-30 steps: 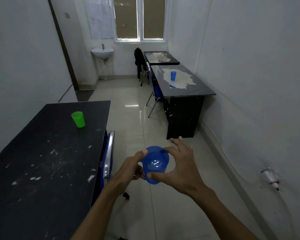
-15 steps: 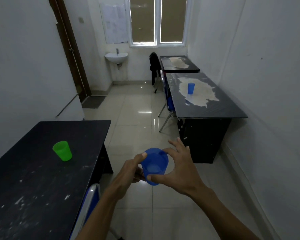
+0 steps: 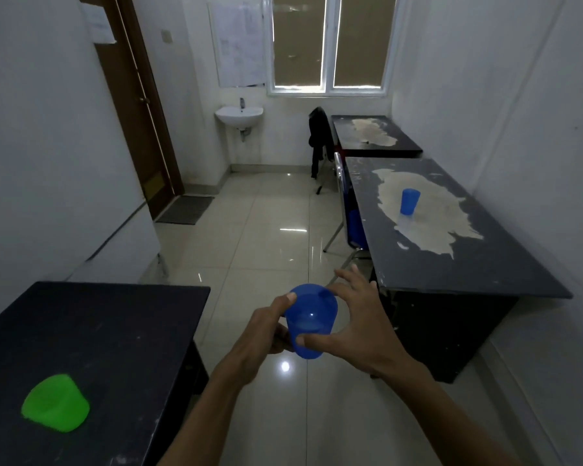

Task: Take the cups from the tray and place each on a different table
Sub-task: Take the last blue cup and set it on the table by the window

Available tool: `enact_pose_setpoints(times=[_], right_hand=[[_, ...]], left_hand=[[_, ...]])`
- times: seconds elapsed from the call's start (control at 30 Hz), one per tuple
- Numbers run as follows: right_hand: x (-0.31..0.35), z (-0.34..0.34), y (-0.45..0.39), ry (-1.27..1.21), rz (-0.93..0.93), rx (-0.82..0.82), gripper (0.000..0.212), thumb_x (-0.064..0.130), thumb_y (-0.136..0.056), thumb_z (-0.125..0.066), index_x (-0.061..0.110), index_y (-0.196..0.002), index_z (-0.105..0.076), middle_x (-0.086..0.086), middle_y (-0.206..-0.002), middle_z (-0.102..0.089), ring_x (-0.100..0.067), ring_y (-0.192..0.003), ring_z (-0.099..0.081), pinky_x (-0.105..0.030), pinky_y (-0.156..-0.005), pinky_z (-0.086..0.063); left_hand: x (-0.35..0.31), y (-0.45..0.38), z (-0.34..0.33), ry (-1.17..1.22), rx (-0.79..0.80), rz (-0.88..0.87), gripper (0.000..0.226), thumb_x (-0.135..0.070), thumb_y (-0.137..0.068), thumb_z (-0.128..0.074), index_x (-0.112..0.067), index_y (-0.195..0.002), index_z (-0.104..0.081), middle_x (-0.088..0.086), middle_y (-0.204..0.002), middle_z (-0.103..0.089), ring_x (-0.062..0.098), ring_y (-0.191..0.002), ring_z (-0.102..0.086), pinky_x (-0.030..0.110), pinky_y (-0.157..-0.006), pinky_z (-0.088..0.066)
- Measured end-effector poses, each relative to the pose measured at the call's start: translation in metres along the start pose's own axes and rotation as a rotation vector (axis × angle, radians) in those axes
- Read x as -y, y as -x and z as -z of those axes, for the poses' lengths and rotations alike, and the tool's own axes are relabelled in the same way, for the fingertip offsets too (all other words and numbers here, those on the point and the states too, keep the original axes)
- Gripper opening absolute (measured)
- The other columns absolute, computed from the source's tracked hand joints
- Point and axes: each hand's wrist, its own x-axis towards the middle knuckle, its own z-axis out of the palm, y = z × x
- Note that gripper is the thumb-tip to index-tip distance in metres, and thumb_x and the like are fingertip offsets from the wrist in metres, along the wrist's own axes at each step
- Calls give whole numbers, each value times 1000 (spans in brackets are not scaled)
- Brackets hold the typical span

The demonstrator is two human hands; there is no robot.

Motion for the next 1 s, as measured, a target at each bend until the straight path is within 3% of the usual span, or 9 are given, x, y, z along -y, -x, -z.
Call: enact_pose_setpoints(times=[0.1,0.37,0.5,0.57,0.77,1.0], right_hand=[[-15,-5,-67,-17,-5,5,85,63,-52,-83,27,-125,-57,3,-154,-31,-10,-147,-8,-59,-117,-15],[-69,-25,-230,-23,12,0,90,74,-46,-69,26,-121,-60,1,-152,-35,-14,-146,-13,-58,-117,-16],[-107,-35,-316,-28,63,-24,92,77,-46,-66,25,-122,-60,1,-151,-36,-13,-145,-16,-38,-114,-3],[-123,-36,-361,-34,79,-23,92,77,-46,-66,25,-121,-60,2,-152,-36,-13,-146,-15,-36,-112,0],[-167,-24,-492,-54,76,17,91,72,-49,-70,22,-124,-59,-1,-152,-37,-14,-146,-14,-58,-117,-18],[-209,-14,-623,-12,95,40,82,55,-55,-85,16,-122,-60,-6,-150,-39,-20,-146,-17,-59,-117,-15]], left_hand=[[-18,-60,19,7,-8,10,52,-71,-76,-37,-33,-99,-64,24,-88,-71,34,-84,-68,43,-87,-52],[-53,-217,60,0,-37,32,48,-71,-78,-43,-31,-97,-61,23,-86,-72,25,-76,-68,45,-89,-52],[-64,-307,76,-13,-73,27,51,-73,-76,-45,-30,-97,-62,13,-77,-73,20,-70,-68,44,-87,-53],[-73,-352,82,-3,-82,29,51,-74,-76,-44,-31,-96,-64,15,-80,-73,23,-74,-70,44,-88,-53],[-113,-482,96,5,-111,16,48,-72,-74,-40,-36,-94,-64,9,-72,-73,19,-70,-69,44,-88,-53],[-148,-612,113,6,-99,-9,57,-72,-76,-37,-26,-98,-64,12,-73,-72,15,-65,-68,41,-84,-53]])
